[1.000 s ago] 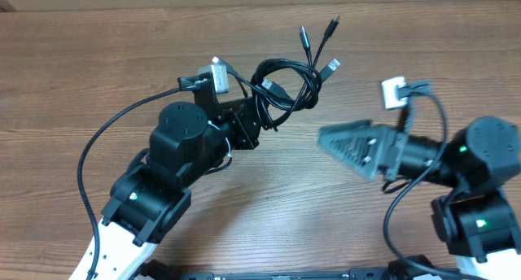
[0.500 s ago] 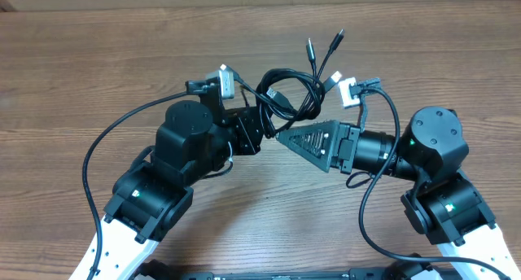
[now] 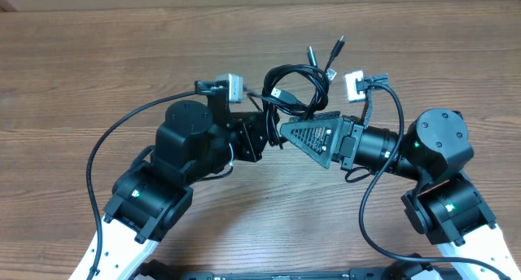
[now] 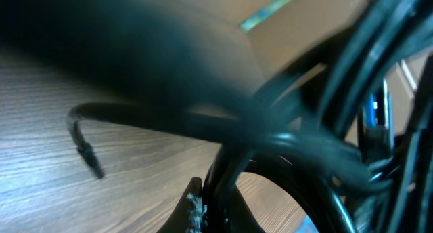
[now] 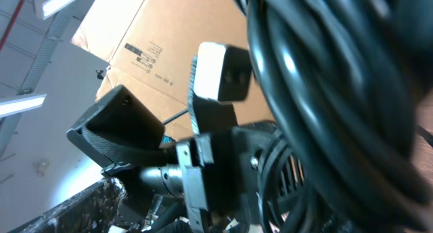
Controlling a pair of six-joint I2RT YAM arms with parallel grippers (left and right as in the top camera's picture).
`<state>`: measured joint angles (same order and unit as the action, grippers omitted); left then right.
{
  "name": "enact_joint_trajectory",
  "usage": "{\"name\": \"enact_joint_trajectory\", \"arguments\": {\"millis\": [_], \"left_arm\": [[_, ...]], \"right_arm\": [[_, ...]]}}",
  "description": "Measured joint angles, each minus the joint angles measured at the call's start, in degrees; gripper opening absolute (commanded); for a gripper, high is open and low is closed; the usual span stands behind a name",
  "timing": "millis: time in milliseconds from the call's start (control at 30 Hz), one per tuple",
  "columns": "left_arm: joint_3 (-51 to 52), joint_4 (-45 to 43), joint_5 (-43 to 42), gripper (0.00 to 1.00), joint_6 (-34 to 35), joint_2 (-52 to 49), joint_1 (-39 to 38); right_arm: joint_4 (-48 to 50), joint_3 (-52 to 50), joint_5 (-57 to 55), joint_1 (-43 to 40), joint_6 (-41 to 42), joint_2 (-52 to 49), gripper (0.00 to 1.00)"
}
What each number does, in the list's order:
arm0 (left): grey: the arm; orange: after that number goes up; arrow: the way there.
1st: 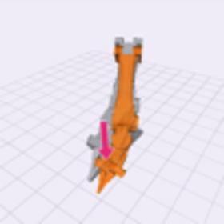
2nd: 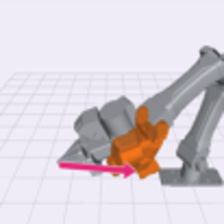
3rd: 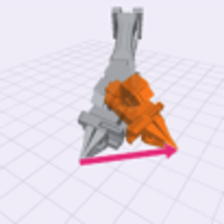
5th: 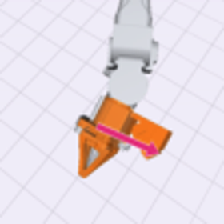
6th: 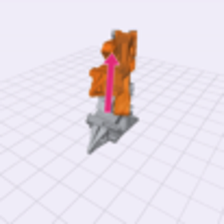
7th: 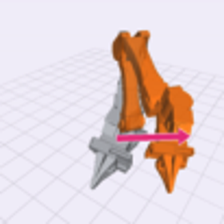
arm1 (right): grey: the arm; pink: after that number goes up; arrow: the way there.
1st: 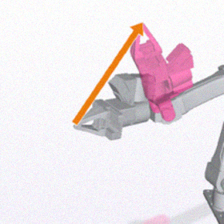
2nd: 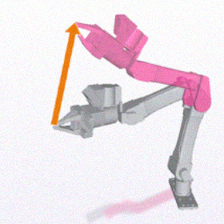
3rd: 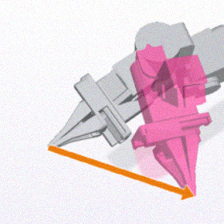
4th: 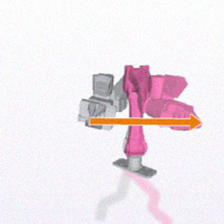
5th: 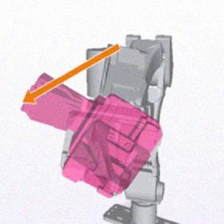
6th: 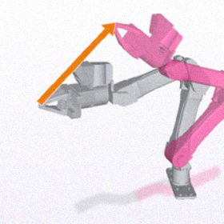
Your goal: Untangle cables
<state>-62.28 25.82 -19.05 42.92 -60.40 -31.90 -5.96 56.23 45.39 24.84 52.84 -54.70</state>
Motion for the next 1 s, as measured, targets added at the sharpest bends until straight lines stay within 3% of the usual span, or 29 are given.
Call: {"name": "enact_joint_trajectory", "arguments": {"millis": [400, 733, 1000], "left_arm": [[0.0, 2.7, -3.5, 0.04, -5.9, 0.0, 0.0], [0.0, 5.4, -13.1, 0.04, -18.9, 0.0, 0.0], [0.0, 10.6, -15.5, 0.04, -27.8, 0.0, 0.0]], "right_arm": [[2.9, 0.0, 0.0, 0.0, -0.8, 0.0, 0.96], [3.8, 0.0, 0.0, 0.0, -1.2, 0.0, 0.96], [3.8, 0.0, -0.5, 0.0, -1.9, 0.0, 0.96]]}}
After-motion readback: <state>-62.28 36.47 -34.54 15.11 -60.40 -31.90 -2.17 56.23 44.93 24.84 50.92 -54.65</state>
